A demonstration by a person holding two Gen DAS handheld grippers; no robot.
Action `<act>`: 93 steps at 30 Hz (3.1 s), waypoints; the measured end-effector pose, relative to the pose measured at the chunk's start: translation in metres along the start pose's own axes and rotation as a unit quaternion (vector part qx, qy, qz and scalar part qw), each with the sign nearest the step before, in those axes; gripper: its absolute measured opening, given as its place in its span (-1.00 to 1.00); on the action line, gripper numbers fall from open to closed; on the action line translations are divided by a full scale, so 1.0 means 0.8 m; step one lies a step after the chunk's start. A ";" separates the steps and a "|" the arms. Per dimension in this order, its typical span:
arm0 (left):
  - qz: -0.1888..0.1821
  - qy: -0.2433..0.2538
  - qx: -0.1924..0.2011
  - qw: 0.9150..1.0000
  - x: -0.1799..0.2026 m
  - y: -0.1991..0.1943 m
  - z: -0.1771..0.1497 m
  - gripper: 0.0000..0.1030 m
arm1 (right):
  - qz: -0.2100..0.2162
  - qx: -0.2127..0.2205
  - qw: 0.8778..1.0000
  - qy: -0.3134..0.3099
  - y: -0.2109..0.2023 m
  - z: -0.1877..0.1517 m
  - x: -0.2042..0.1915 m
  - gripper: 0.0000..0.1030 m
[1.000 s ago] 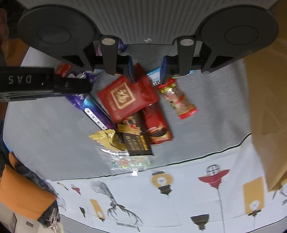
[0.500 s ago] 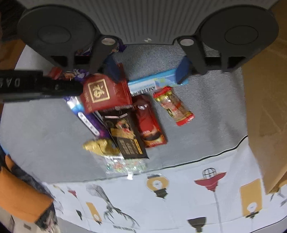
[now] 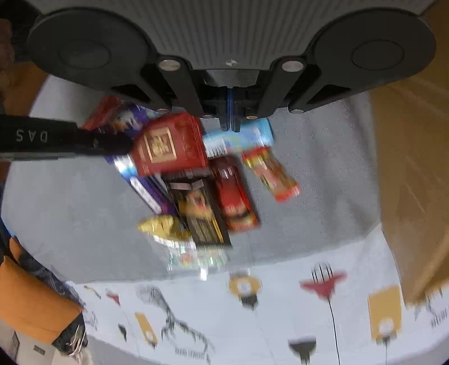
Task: Organize snacks
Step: 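Grasp the blue stick snack with left gripper while right grasps purple-white bar, then carry both snacks into the box with left and right grippers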
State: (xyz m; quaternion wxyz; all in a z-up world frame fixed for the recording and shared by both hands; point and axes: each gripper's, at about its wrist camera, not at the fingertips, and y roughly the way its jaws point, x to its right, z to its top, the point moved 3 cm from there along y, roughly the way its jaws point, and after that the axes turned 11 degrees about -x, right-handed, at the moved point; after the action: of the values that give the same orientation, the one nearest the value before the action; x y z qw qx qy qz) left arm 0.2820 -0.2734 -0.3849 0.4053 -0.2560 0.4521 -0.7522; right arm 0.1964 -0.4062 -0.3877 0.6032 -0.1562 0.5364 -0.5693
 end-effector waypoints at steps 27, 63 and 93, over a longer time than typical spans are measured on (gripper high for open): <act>0.015 -0.037 0.000 0.999 -0.001 0.022 0.027 -1.00 | -0.045 0.007 0.998 -0.049 0.013 0.053 0.041 -0.54; 0.042 -0.108 -0.018 0.993 -0.030 0.008 0.030 -0.81 | -0.066 0.007 0.997 -0.049 0.017 0.044 0.052 -0.68; 0.060 -0.185 0.197 0.961 -0.163 -0.372 -0.072 -0.80 | 0.051 0.190 0.953 -0.231 -0.177 -0.045 -0.352 -0.76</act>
State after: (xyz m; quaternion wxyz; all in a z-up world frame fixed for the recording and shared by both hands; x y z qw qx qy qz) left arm 0.1968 -0.0580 -0.1502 0.5690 -0.2783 0.2269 -0.7398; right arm 0.1559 -0.1935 -0.1560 0.7572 -0.1383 0.2718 -0.5776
